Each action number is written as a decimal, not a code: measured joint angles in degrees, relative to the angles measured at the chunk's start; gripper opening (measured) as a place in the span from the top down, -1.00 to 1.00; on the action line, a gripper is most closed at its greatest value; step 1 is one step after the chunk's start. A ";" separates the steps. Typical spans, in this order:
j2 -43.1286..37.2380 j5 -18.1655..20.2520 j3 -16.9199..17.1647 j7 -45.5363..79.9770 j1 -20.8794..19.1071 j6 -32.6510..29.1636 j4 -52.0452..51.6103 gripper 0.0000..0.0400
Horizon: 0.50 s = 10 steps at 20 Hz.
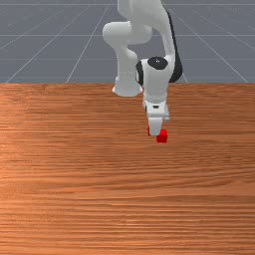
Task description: Stack all the cube
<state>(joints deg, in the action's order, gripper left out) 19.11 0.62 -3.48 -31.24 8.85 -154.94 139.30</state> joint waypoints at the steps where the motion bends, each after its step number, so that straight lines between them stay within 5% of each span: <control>1: 0.04 0.01 -0.02 0.21 0.12 0.02 -0.05 0.03; 10: -1.50 -0.20 -0.07 0.25 0.29 1.35 0.24 0.03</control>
<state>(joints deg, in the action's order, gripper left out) 17.62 0.41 -3.55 -30.99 9.14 -153.59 139.54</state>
